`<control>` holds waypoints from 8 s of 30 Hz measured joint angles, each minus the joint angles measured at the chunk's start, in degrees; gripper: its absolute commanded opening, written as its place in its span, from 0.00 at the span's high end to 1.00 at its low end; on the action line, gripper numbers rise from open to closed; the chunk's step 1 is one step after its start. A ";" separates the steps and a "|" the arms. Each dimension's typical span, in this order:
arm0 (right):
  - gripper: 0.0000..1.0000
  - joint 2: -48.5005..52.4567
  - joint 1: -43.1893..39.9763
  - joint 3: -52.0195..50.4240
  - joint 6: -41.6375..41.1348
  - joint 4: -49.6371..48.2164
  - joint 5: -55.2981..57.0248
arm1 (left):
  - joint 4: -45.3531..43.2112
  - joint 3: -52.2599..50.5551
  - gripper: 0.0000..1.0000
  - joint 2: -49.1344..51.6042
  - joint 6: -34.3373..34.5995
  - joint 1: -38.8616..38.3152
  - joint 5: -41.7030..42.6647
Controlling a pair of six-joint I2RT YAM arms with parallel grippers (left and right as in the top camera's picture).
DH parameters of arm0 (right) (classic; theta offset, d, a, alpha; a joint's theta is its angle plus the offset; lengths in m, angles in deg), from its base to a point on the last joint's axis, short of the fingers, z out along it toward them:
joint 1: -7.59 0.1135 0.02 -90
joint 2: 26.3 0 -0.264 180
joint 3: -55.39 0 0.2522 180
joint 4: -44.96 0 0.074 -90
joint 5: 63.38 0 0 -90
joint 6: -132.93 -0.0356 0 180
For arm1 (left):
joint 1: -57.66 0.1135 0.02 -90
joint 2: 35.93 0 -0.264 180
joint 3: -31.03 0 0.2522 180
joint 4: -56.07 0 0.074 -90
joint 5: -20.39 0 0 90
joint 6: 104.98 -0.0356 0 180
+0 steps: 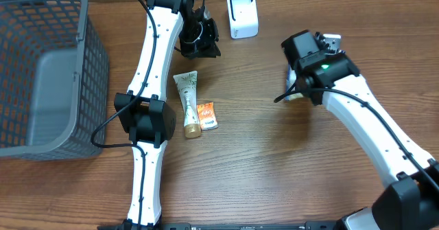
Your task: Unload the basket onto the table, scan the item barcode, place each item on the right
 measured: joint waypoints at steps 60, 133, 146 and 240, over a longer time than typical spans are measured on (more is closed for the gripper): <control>0.66 11.28 -11.74 21.49 2.03 17.79 -33.88 | 4.20 -3.63 0.96 0.00 -6.21 -3.72 -3.91; 0.56 11.58 -12.61 -0.66 3.98 -6.54 -49.27 | -15.10 -34.18 0.96 -1.95 6.58 -5.70 -9.94; 0.70 11.87 0.35 -2.54 -3.15 -33.42 -54.51 | -15.08 -34.18 0.96 -2.03 6.29 -2.12 -11.08; 0.00 23.17 -13.18 0.22 10.03 -22.82 -59.10 | -10.36 -31.23 0.41 -1.01 -3.02 -2.99 -3.98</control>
